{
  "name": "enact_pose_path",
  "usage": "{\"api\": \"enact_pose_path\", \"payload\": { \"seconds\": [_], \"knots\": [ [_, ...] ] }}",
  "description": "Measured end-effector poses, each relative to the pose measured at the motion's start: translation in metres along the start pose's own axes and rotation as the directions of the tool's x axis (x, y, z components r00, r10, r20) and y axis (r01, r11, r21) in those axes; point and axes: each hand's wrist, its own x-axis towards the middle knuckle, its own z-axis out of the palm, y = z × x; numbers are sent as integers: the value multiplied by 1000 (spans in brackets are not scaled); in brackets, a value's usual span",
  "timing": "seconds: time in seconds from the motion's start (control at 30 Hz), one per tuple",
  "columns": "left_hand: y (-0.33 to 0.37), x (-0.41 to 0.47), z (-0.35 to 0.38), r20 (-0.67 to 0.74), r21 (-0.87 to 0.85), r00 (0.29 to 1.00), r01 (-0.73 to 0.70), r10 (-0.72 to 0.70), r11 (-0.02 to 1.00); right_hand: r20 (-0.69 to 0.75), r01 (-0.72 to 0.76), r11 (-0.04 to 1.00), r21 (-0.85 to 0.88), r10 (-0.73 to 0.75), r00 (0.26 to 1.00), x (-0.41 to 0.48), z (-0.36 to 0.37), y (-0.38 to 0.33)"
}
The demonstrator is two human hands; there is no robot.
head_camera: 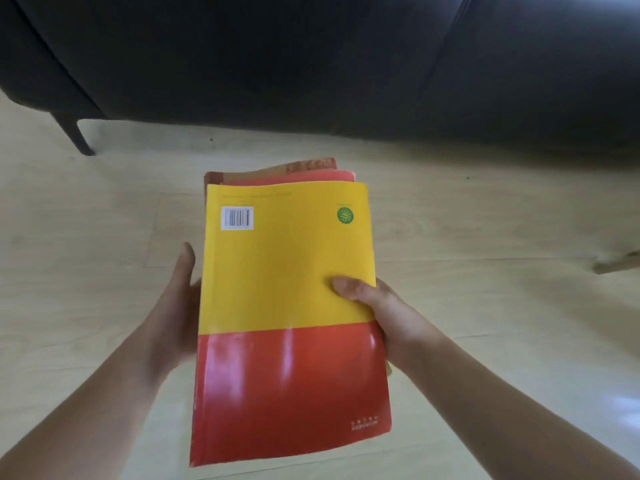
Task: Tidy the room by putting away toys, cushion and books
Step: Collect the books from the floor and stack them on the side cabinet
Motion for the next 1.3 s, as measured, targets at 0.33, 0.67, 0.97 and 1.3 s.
{"api": "enact_pose_path", "payload": {
  "seconds": [0.33,0.67,0.97,1.3],
  "knots": [
    [107,-110,132,208,114,964,146,-168,983,-110,66,994,81,-57,992,-195,5,-144],
    [278,-350,430,419,604,868,-45,-268,796,-374,129,971,199,-46,926,-513,18,-339],
    [312,-493,622,498,660,820,-147,-282,737,-530,256,933,254,-87,843,-720,-3,-411],
    [258,-456,765,527,715,753,-143,-393,684,-660,306,877,370,17,751,-799,-87,-418]
  ]
}}
